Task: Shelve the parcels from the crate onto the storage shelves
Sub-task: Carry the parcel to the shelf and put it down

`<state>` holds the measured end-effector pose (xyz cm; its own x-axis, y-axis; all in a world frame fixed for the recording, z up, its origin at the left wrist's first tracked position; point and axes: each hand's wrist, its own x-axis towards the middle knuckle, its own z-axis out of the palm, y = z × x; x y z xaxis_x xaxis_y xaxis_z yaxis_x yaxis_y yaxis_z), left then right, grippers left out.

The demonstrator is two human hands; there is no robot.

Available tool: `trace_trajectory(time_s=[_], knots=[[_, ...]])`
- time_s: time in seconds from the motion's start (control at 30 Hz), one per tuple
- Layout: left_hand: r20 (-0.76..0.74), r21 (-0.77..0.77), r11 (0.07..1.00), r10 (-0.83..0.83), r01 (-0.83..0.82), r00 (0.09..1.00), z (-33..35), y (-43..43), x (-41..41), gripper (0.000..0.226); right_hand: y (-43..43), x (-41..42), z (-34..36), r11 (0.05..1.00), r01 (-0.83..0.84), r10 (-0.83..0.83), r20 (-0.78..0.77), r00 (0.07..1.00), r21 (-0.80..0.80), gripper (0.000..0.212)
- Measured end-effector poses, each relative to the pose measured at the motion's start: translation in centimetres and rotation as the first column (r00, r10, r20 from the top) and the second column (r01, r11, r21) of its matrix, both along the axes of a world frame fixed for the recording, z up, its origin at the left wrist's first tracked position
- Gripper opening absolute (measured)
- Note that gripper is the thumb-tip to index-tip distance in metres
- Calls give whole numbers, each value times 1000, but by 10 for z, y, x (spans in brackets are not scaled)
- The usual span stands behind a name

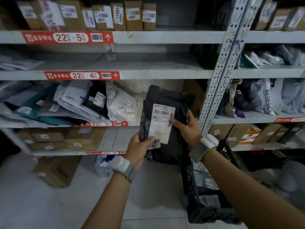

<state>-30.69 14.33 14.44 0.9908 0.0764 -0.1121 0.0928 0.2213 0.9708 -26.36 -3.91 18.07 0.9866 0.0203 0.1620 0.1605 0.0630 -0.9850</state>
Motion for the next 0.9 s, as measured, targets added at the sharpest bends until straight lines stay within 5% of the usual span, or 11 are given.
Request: trace_trajectory(time_s=[0.17,0.4,0.6,0.7,0.77,0.9], knots=[[85,-226,960,-148,163,985,-2,18,-13,48,-16,3,-1,983,28,-18,-55,998,183,43],[108,-203,961,-168,187,980,-5,13,-25,54,-21,-1,-9,978,52,-34,-92,995,204,65],[71,-196,967,-152,163,986,-8,8,-31,51,-28,-7,-11,979,50,-27,-120,992,199,48],[11,-335,937,-105,102,994,-4,3,-37,29,-31,-11,-12,972,81,-43,-171,984,222,45],[-70,-491,869,-118,69,991,-2,1,-41,48,-32,-13,-12,962,108,-51,-220,974,251,41],[-97,-296,950,-130,96,987,-6,-18,-40,29,-26,-20,-7,983,36,6,-224,974,183,28]])
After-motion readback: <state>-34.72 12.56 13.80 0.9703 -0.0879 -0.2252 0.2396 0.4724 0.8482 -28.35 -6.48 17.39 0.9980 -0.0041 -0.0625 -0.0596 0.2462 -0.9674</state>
